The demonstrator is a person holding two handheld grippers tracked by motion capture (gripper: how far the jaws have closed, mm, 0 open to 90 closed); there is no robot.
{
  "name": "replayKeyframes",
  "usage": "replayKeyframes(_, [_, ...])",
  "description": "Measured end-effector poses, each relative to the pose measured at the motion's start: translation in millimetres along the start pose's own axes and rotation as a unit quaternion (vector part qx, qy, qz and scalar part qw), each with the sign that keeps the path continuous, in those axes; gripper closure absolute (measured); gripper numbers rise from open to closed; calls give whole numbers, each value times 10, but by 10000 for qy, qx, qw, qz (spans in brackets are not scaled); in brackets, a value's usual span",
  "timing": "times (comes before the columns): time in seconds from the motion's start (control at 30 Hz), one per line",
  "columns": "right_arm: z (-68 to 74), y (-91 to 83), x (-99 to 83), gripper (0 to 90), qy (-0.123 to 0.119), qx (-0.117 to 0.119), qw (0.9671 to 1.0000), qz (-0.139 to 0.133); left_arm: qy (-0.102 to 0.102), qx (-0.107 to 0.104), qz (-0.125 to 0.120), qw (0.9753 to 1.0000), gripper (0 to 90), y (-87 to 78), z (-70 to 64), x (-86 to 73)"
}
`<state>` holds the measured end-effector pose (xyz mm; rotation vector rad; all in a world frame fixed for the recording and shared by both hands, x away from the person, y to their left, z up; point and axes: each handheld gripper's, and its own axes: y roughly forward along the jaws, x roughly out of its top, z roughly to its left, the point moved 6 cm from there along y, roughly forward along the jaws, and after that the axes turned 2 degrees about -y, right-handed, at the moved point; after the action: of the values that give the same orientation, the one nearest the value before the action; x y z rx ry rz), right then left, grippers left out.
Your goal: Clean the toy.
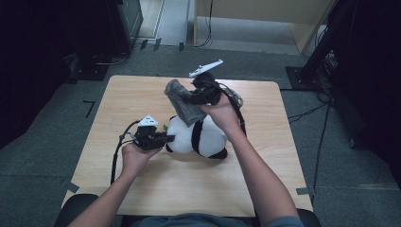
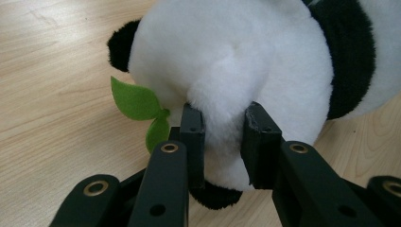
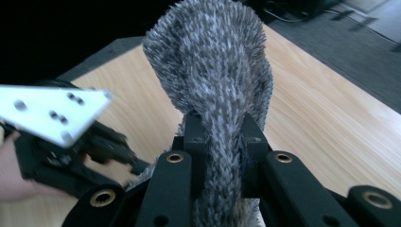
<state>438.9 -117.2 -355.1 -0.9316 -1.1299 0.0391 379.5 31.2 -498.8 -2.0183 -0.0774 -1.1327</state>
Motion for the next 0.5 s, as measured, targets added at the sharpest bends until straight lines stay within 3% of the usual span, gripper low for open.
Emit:
replayKeyframes(0.1, [100,202,65,793,-64,118,9999,33,-10,3,2,10000,733,-2,-1,-2])
replayKeyframes(0.17, [96,361,54,793,-44,137,9998,130,-14,6,24,10000,733,-7,1,-6])
replayKeyframes(0.27, [22,603,-45,793,161,197,9989,390,-62,4,36,10000,734,-10,-3,-12])
replayKeyframes(0.43, [-83,795,-231,793,194,104,9970,736,-91,3,42,10000,736,-10,0,-15])
replayKeyframes(0.5, [-177,824,-321,793,354,72,9958,840,-104,8,41,9999,736,-9,-1,-16])
